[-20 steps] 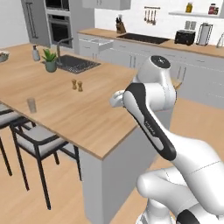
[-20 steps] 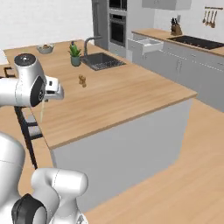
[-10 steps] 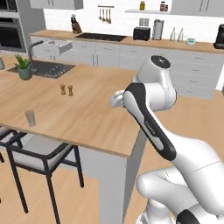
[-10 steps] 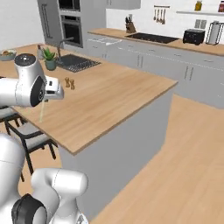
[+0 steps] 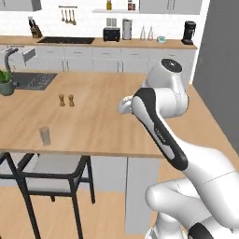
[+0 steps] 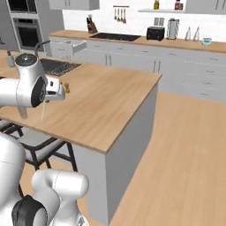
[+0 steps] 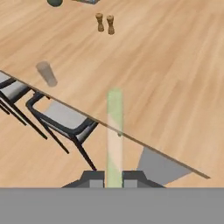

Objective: Take a straw from the drawer in front and place it inside the glass cup on the dining counter.

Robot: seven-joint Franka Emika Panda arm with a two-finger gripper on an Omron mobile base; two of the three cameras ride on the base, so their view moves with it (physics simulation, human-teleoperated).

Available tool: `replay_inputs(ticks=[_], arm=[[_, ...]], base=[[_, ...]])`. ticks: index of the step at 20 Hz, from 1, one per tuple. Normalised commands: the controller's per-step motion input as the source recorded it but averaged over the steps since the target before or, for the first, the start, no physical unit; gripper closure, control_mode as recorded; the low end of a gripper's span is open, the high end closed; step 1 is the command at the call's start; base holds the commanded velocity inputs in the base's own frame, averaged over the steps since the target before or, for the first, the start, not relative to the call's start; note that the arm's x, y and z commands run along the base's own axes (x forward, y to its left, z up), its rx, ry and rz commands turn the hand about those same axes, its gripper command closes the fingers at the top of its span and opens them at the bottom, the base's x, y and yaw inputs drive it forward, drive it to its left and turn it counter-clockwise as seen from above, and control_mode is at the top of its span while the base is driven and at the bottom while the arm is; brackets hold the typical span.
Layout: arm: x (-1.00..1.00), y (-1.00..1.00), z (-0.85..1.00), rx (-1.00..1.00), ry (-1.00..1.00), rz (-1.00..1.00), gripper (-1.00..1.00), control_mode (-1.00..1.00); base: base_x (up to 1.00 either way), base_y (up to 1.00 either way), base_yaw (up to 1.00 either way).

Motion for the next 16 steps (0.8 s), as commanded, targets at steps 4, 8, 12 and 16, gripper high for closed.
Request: replay_inputs(ticks=[4,8,12,16], arm=[[0.00,0.00,0.00,0.00,0.00,0.00,1.00,1.00],[0.00,0.00,0.00,0.00,0.00,0.00,1.00,1.00],[0.00,0.00,0.00,0.00,0.00,0.00,1.00,1.00],[0.00,0.00,0.00,0.00,0.00,0.00,1.00,1.00]], base=[[-0.27,1.00,-0.46],[-0.32,1.00,-0.44],[-0.24,1.00,-0.43],[-0.02,1.00,-0.39]])
